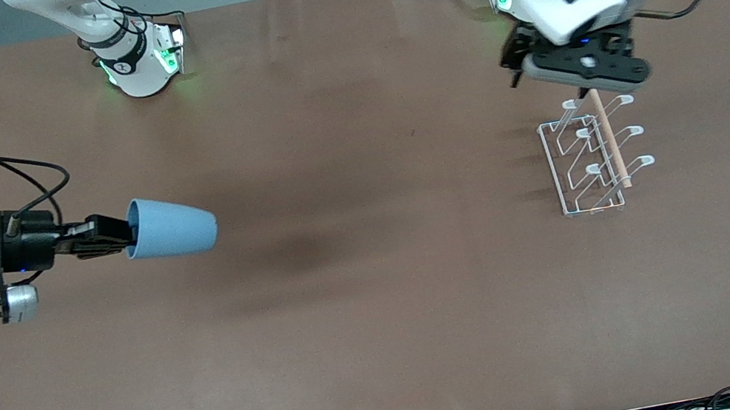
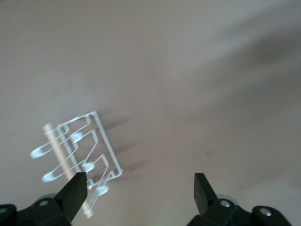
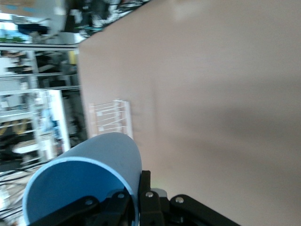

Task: Hang cup on cup holder
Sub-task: 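Lift the blue cup with the right gripper while the left gripper approaches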

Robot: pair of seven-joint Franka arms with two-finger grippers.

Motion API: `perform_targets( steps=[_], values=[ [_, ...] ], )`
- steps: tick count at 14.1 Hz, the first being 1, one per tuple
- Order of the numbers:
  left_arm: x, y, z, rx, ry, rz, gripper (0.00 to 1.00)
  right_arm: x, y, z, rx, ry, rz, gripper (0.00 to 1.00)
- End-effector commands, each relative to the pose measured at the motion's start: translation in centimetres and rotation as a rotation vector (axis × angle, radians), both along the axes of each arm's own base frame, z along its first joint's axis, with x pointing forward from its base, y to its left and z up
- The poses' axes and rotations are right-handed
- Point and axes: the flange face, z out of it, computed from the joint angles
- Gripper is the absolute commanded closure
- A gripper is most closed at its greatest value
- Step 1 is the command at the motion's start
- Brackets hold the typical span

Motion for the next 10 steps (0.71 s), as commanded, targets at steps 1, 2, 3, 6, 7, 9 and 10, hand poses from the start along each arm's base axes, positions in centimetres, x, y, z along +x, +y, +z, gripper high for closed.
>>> perform_targets(
  steps=[1, 2, 3, 6, 7, 9, 10],
  values=[
    [-0.6, -4.5, 2.2, -0.07, -0.024, -0.106, 0.0, -0.8, 5.4, 0.6, 0.151, 0.018, 0.047, 0.98],
    [-1.3, -6.1, 3.1, -0.093, -0.036, -0.14, 0.0, -1.2, 6.6, 0.5, 0.157, 0.027, 0.065, 0.98],
    [-1.9, -7.3, 4.1, -0.117, -0.053, -0.169, 0.0, -1.5, 8.1, 0.2, 0.158, 0.034, 0.087, 0.99],
    [-3.5, -10.3, 6.0, -0.183, -0.129, -0.217, 0.0, -2.7, 12.2, -0.4, 0.156, 0.045, 0.15, 1.0],
    [-4.2, -11.4, 6.3, -0.195, -0.14, -0.238, 0.0, -3.0, 13.4, -0.7, 0.158, 0.048, 0.17, 1.0],
    [-5.5, -14.1, 6.1, -0.221, -0.164, -0.289, 0.0, -3.3, 15.3, -1.6, 0.227, 0.087, 0.183, 1.0],
    [-5.6, -14.7, 6.1, -0.228, -0.183, -0.299, 0.0, -3.4, 15.6, -1.8, 0.231, 0.092, 0.186, 1.0]
  ],
)
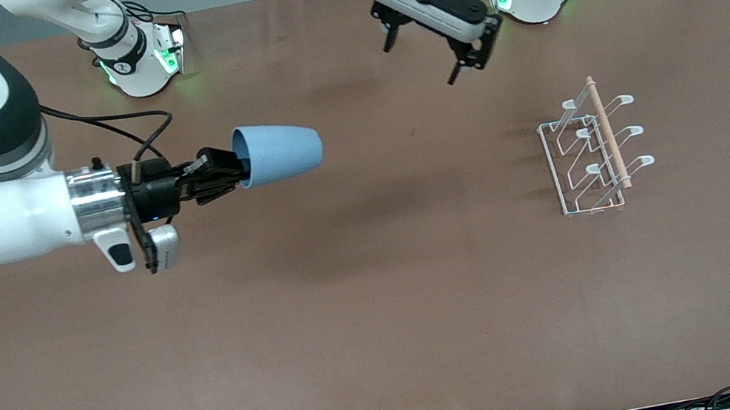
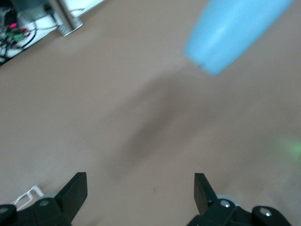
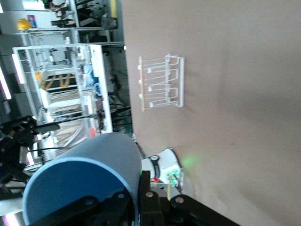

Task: Hang cup on cup holder
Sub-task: 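Lift the blue cup with the right gripper while the left gripper approaches, then grasp the cup's base with the left gripper, then open the right gripper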

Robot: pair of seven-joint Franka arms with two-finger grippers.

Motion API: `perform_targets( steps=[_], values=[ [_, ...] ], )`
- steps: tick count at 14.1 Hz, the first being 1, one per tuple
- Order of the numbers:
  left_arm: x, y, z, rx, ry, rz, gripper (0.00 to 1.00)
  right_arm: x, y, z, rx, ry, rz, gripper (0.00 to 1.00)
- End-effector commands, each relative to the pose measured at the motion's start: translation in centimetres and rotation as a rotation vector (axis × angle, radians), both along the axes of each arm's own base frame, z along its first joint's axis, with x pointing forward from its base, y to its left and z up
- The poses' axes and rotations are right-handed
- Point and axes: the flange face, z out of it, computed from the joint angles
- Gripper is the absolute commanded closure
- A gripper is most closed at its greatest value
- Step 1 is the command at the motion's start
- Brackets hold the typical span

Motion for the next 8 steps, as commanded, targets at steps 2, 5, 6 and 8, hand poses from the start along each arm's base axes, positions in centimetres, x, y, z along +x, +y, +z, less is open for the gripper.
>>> perform_targets(
  steps=[2, 5, 6, 8],
  values=[
    [-0.3, -2.9, 0.0, -0.049, -0.063, -0.072, 0.0, -0.5, 1.1, -0.3, 0.052, 0.018, 0.017, 0.99],
    [0.1, -4.2, -0.8, -0.073, -0.091, -0.11, 0.0, -1.0, 1.8, -0.4, 0.055, 0.022, 0.043, 0.99],
    [0.4, -4.5, -0.9, -0.088, -0.102, -0.119, 0.0, -1.1, 2.2, -0.5, 0.058, 0.019, 0.052, 0.99],
    [1.0, -5.1, -1.4, -0.109, -0.131, -0.136, 0.0, -1.3, 2.5, -0.7, 0.065, 0.027, 0.075, 0.97]
  ],
)
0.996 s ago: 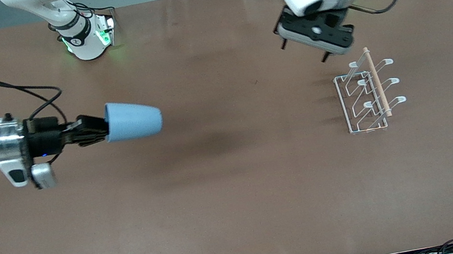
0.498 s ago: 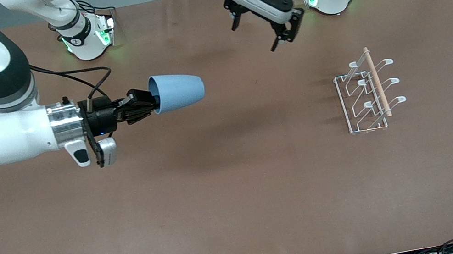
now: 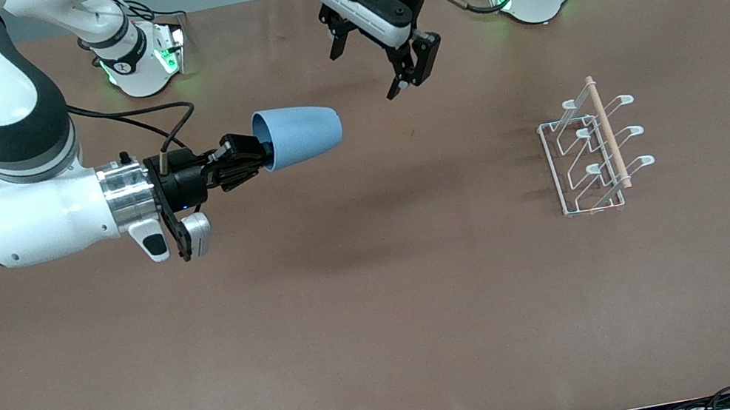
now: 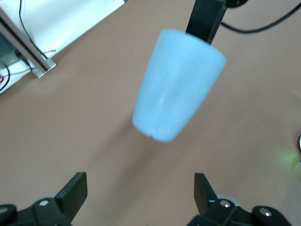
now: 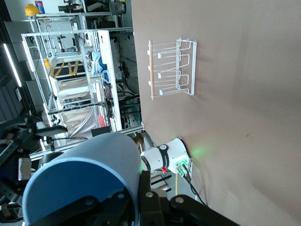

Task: Hang cup on cup holder
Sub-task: 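Grasp the cup's base with the left gripper, then open the right gripper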

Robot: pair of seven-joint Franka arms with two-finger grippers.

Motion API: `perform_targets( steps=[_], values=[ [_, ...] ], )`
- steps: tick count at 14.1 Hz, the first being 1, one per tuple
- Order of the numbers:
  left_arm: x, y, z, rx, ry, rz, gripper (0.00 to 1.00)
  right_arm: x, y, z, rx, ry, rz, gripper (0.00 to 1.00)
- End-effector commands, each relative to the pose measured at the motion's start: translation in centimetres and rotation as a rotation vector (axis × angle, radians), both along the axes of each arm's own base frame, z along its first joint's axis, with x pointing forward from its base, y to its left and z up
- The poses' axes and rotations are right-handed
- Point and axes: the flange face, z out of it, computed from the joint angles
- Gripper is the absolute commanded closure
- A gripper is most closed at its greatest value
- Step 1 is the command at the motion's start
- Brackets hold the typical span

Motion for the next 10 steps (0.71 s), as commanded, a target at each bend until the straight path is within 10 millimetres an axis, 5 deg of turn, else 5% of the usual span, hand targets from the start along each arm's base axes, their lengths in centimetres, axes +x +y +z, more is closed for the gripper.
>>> perform_targets(
  steps=[1, 10],
  values=[
    [1.2, -0.8, -0.2, -0.023, -0.059, -0.026, 0.0, -0.5, 0.5, -0.1, 0.037, 0.009, 0.026, 0.97],
    [-0.3, -4.7, -2.9, -0.014, -0.063, -0.087, 0.0, -0.6, 0.7, -0.2, 0.036, 0.015, 0.031, 0.97]
  ],
)
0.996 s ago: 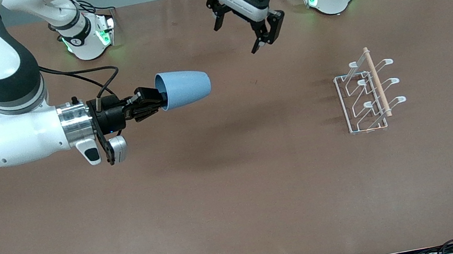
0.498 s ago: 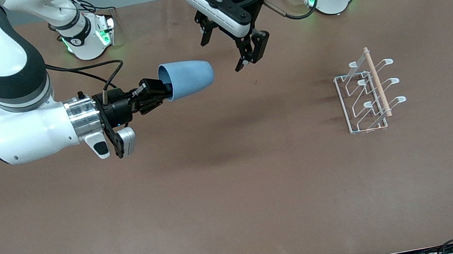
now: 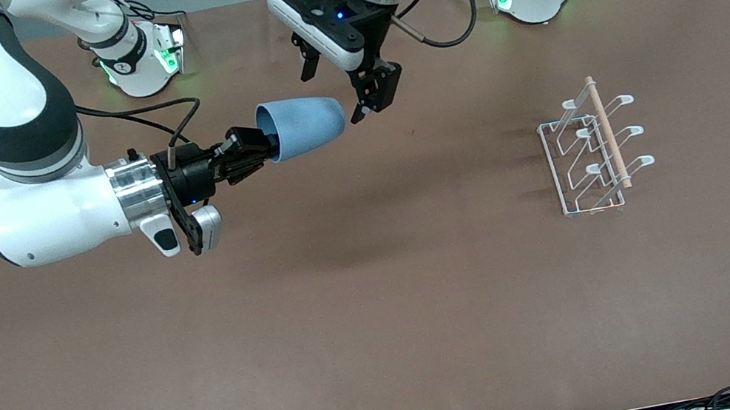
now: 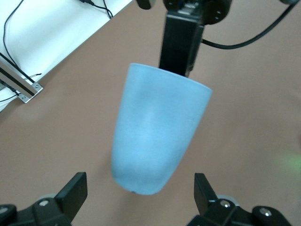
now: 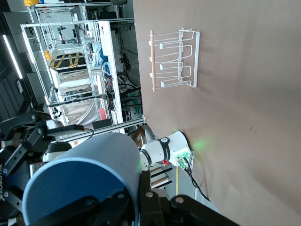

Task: Hang cup on cup holder
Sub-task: 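Grasp the cup's base with the left gripper, then open the right gripper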

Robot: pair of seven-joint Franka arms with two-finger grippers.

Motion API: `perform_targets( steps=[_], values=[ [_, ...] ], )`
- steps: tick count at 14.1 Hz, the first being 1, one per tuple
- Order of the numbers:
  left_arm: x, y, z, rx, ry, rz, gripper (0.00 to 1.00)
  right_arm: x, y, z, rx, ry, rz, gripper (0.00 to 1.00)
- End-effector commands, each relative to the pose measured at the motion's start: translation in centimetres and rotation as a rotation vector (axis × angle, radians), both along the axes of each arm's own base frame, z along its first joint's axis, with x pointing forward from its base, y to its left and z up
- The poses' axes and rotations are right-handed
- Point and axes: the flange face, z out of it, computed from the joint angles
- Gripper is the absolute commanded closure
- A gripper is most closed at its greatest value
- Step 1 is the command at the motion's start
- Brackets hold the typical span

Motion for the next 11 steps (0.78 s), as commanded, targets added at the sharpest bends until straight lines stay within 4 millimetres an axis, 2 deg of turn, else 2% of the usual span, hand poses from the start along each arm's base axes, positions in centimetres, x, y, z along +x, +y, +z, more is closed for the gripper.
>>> perform_targets(
  steps=[1, 8, 11],
  values=[
    [0.2, -1.1, -0.5, -0.001, -0.018, -0.014, 0.0, -0.3, 0.2, 0.2, 0.027, 0.002, 0.006, 0.97],
    [1.3, -2.0, -2.3, -0.007, -0.057, -0.014, 0.0, -0.3, 0.2, 0.1, 0.027, 0.003, 0.006, 0.96],
    [0.9, -2.9, -3.2, -0.001, -0.045, -0.028, 0.0, -0.3, 0.1, 0.1, 0.027, 0.004, 0.007, 0.94]
  ],
)
